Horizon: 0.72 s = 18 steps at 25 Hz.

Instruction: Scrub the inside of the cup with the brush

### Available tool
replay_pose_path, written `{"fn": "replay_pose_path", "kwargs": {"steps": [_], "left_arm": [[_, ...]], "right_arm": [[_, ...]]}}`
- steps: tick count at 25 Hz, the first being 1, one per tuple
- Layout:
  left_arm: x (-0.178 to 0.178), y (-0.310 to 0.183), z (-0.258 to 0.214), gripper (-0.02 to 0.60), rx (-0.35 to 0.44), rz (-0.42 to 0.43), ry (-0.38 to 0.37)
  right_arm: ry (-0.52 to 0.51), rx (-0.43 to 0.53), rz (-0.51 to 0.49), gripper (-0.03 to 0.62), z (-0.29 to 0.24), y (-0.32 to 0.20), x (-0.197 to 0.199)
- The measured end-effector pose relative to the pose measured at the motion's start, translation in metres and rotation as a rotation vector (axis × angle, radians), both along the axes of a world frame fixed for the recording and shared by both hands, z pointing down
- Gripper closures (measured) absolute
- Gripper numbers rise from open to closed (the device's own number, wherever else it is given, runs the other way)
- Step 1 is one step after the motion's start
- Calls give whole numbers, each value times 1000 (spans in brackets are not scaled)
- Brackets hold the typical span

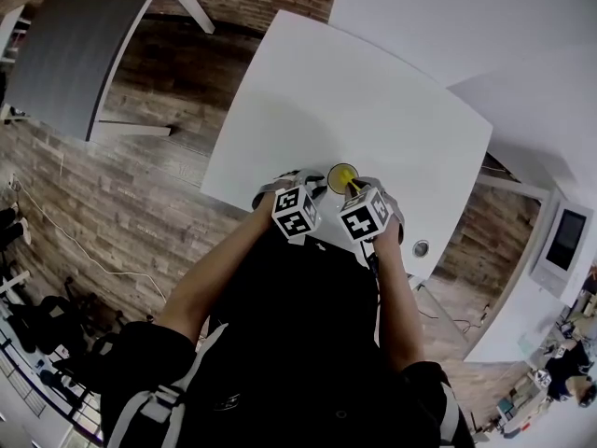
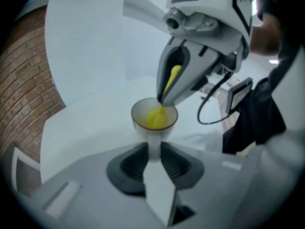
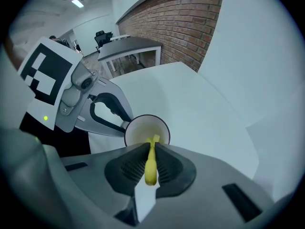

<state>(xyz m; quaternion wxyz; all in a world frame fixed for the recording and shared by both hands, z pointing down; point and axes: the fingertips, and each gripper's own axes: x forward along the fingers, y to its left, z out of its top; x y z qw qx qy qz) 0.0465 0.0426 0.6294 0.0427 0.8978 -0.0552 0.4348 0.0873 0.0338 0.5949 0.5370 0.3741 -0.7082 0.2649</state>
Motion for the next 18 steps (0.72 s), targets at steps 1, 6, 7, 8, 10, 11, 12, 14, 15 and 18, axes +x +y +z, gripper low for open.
{"fn": "replay_pose_path", "kwargs": {"steps": [1,6,7,8,10,11,12,14,15,18], "left_arm": [[0,0,-1,499,-1,-3,4],[1,-1,-11,457,-23,-22,35],[1,-2,-13,456,-31,-32,41],[1,-3,-16,456,-38,-44,48],[0,-5,-21,456,-48,-59,59],[0,-5,-24,456,-52,-63,65],[-1,-5,-28,456,-53,-65,73],[-4,-8,-36,446,-47,-80,100],[-7,-12,-42,442,-40,-97,119],[-15,-24,-62,442,-38,-173,178]], "right_arm": [[-9,5,11,563,-2,2,0],[-36,37,49,563,-13,8,0],[-35,44,52,563,-14,9,0],[-36,51,55,563,-16,9,0],[-42,66,64,563,-21,11,0],[-45,75,70,563,-24,11,0],[-49,85,76,563,-28,12,0],[-53,111,92,563,-37,12,2],[-56,127,103,563,-42,12,4],[-78,175,156,563,-58,15,12]]}}
